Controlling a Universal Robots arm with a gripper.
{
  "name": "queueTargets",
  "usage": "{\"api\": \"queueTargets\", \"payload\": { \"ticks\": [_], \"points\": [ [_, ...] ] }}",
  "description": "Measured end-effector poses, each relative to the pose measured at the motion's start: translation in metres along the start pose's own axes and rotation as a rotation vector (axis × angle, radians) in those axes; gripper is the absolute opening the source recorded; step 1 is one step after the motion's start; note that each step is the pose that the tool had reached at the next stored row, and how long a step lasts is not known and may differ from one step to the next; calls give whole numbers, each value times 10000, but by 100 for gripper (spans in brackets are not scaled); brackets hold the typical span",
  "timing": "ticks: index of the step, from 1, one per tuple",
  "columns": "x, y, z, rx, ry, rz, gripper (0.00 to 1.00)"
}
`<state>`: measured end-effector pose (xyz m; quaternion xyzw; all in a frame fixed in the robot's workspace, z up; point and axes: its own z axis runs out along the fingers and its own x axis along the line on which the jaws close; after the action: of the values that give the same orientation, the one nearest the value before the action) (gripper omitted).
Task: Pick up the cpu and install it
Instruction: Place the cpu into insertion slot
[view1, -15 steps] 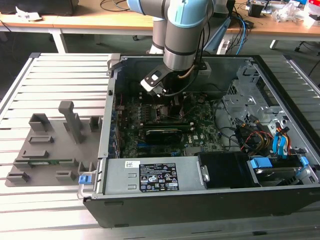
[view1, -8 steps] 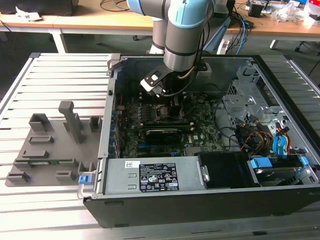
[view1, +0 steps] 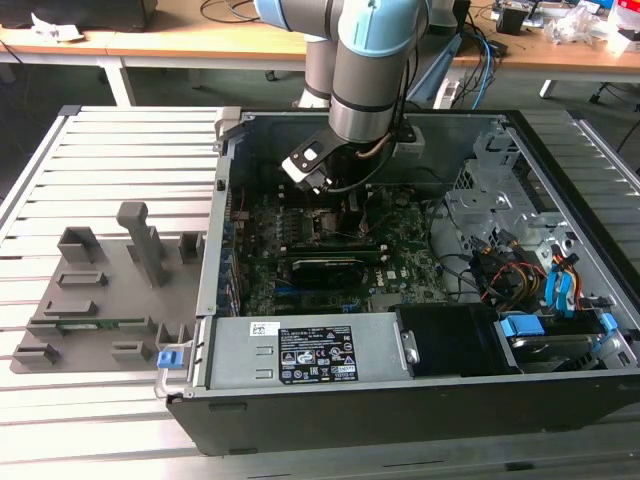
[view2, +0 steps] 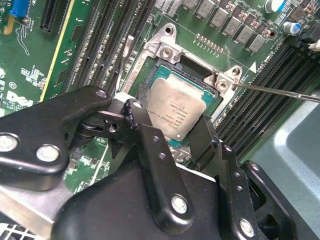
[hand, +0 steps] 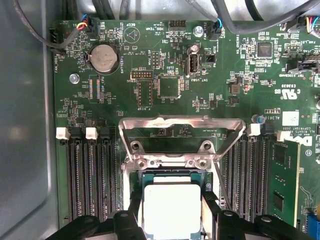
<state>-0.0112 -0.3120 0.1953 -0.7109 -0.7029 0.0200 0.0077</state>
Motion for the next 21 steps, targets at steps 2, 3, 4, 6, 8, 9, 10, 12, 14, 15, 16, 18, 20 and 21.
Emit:
{"api": "queueTargets", "payload": {
  "ticks": [2,3,4,6,8,9,10,12,14,15,16,18,20,21],
  "points": [
    [0,4,2,-25,-3,-4,56],
    [0,4,1,-18,-5,-2,62],
    [0,3,1,-17,-7,0,62],
    [-1,2,-30,-18,-5,0,62],
    [-3,-2,-121,-16,-8,-1,62],
    [-3,-2,-138,-16,-8,-1,62],
    [-2,-2,-147,-16,-7,-2,62],
    [-1,-4,-167,-16,-7,-3,60],
    [-1,-6,-191,-16,-7,-1,47],
    [-2,-6,-211,-16,-8,-1,42],
    [-2,-7,-234,-17,-7,-1,36],
    [-3,-10,-288,-17,-8,0,11],
    [-4,-12,-342,-17,-7,0,11],
    [-5,-13,-372,-17,-7,0,11]
  ]
}}
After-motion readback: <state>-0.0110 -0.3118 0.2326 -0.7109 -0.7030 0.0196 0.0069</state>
